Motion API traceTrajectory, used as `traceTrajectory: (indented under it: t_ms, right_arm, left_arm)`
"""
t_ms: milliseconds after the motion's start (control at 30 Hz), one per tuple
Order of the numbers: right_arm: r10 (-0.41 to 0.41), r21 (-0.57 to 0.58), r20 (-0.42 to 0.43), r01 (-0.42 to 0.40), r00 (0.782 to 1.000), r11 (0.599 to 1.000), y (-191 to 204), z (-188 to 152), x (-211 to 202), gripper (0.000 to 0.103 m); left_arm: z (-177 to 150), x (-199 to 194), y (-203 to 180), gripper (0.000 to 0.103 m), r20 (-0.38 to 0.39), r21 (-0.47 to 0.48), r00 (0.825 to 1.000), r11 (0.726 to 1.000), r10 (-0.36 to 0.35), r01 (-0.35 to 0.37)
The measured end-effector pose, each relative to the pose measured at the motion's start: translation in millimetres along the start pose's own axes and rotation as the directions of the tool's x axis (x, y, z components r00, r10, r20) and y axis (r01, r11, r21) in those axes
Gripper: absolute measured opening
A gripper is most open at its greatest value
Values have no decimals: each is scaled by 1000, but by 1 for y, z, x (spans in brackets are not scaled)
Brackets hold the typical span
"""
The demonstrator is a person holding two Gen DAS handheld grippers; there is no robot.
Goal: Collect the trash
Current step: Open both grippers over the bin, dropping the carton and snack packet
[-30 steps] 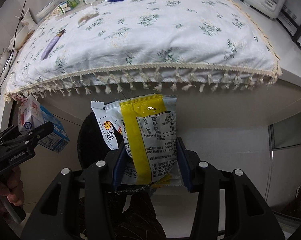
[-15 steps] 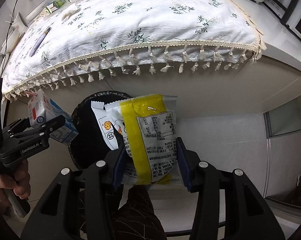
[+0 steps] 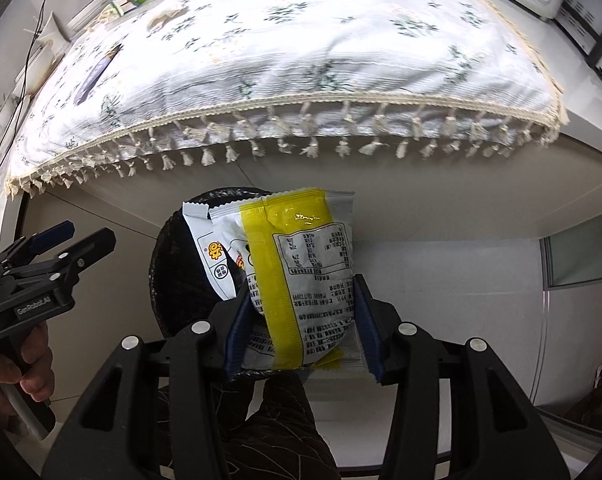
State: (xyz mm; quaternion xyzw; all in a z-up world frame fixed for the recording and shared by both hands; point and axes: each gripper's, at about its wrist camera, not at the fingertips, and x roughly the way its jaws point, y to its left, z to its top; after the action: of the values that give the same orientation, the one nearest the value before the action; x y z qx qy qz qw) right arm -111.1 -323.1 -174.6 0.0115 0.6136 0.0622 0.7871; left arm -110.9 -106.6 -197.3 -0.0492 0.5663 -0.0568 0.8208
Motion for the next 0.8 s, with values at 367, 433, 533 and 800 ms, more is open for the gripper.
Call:
traceTrajectory:
  t_ms: [367,433,533,800]
  right_arm:
    - [23,-70,-19,-24,1000,997,34,12,20,45]
    - [27,-81,-26,-29,999,996,40,14,24,45]
    - [28,-98,-32,-31,999,995,49,17,31,45]
    - [23,-132,-34,-27,999,991,69,22,44,52]
  left_arm:
    - [3,-23,31,97,36,-49,999,998,41,-39]
    - [2,-27,38,97,40,-57,998,997,49,-47]
    - [0,-31,47,97,42,-71,997,996,63,-60]
    - [-1,-37,67,97,42,-99,996,992,84,-80]
